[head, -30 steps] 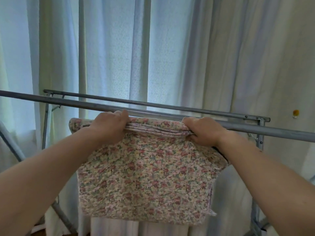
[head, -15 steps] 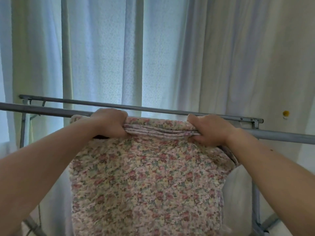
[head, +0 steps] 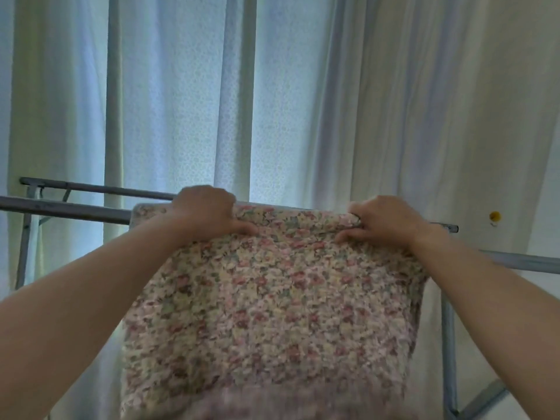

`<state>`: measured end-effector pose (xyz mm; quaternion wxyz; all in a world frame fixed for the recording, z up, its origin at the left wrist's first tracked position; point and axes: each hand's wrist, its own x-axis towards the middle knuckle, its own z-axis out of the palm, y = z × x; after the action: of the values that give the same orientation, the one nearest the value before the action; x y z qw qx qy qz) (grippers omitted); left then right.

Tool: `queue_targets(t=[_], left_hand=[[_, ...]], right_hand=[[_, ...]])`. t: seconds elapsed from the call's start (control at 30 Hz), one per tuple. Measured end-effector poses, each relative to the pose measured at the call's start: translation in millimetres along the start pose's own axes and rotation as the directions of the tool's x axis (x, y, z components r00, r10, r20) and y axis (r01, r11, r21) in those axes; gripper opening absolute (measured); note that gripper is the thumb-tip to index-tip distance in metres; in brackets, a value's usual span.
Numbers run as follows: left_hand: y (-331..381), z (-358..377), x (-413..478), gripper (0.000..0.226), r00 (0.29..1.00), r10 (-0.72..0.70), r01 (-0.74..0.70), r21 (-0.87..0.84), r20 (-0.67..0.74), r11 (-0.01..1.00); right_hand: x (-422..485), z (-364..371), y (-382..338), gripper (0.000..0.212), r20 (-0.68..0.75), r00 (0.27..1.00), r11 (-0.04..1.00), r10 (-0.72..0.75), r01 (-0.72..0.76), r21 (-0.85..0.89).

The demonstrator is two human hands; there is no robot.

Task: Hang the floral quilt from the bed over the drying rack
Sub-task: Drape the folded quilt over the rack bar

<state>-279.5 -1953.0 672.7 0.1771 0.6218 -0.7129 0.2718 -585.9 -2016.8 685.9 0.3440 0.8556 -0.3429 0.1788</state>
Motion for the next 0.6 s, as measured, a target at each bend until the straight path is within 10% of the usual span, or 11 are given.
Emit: queue_targets(t=[0.6], left_hand=[[0.2,-45.8,31.8,0.059,0.922,0.091,-0.047,0.124,-0.377,0.991]], right_hand=[[10.1,-51.6,14.1,0.071,-0.295,0.955,0.963,-0.030,-0.051,-0.263]])
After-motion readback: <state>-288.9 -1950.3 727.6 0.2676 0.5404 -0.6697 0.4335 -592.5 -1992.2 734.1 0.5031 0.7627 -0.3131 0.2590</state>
